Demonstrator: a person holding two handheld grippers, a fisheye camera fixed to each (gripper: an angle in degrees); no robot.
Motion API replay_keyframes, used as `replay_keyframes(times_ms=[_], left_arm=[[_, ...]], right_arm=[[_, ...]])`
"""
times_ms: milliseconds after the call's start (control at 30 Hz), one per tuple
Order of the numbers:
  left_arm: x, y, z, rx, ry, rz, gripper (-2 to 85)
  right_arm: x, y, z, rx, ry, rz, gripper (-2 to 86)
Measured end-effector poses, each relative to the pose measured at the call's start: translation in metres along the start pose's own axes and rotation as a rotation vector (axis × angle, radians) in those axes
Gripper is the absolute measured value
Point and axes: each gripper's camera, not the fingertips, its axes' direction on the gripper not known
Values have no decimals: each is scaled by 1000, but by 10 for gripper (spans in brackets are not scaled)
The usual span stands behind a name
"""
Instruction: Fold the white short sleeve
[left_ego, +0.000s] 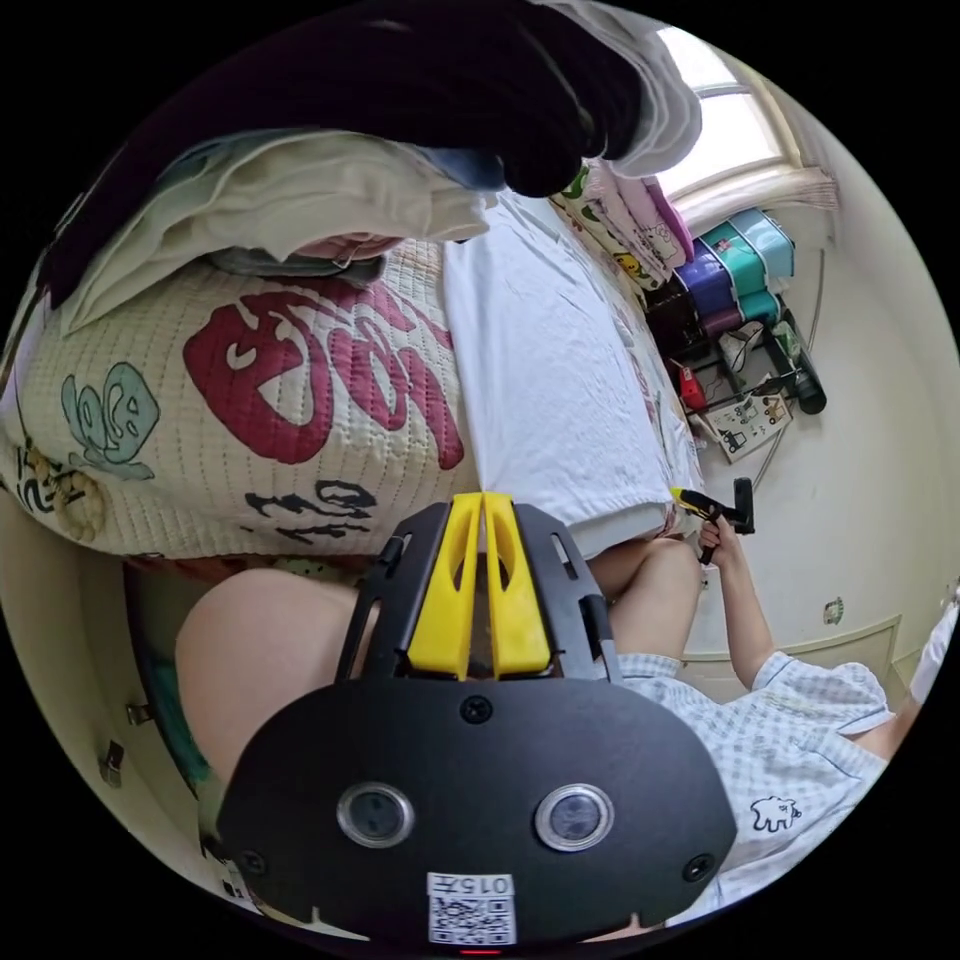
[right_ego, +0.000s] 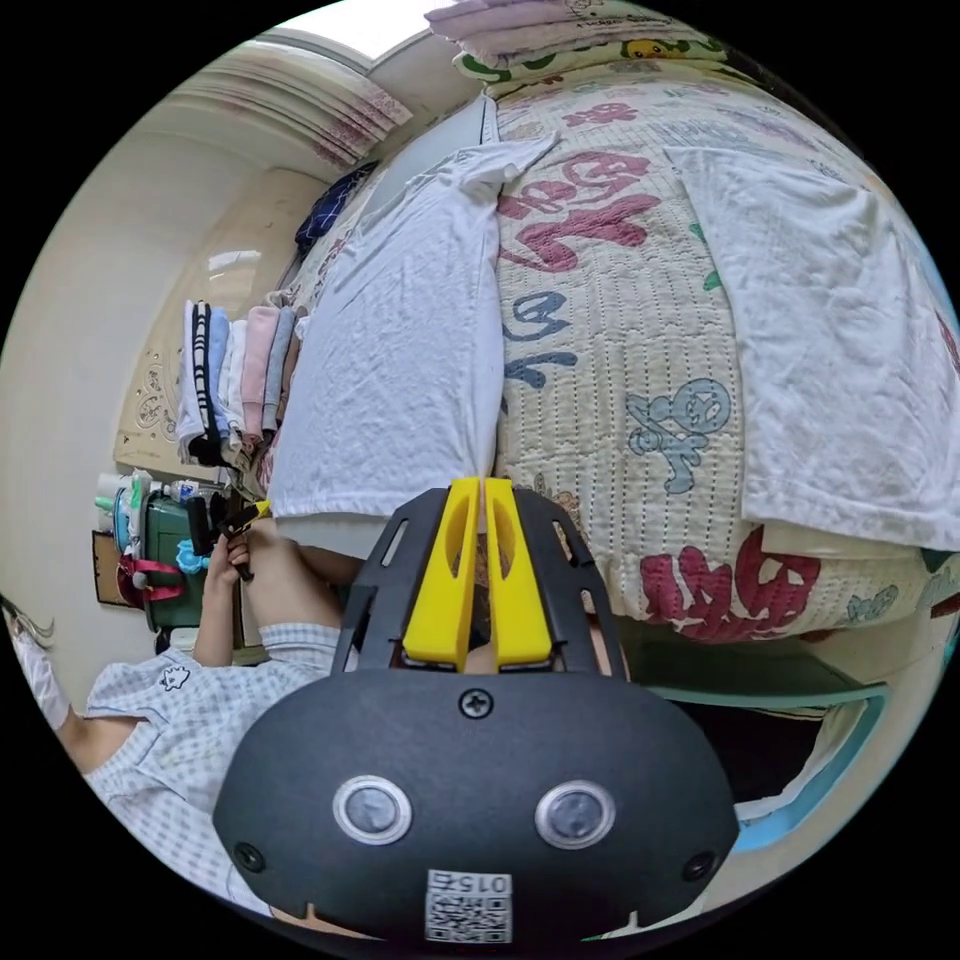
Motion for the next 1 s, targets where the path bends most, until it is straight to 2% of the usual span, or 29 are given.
replay_keyframes(times_ms=[233, 400, 600, 767, 1000], left_arm=[[7, 13, -4, -17, -57, 43, -8], [3, 7, 9, -70, -64, -4, -8], [22, 5, 24, -123, -181, 32, -8], [38, 5, 35, -152, -267, 60, -7], [46, 8, 37, -162, -269, 45, -7]], right_arm=[[-42, 21, 10, -21, 43, -24, -4], [-61, 12, 31, -76, 53, 5, -4], [-97, -3, 57, -145, 110, -5, -3], [-116, -9, 70, -161, 105, 13, -3], [-129, -10, 76, -158, 65, 40, -2]])
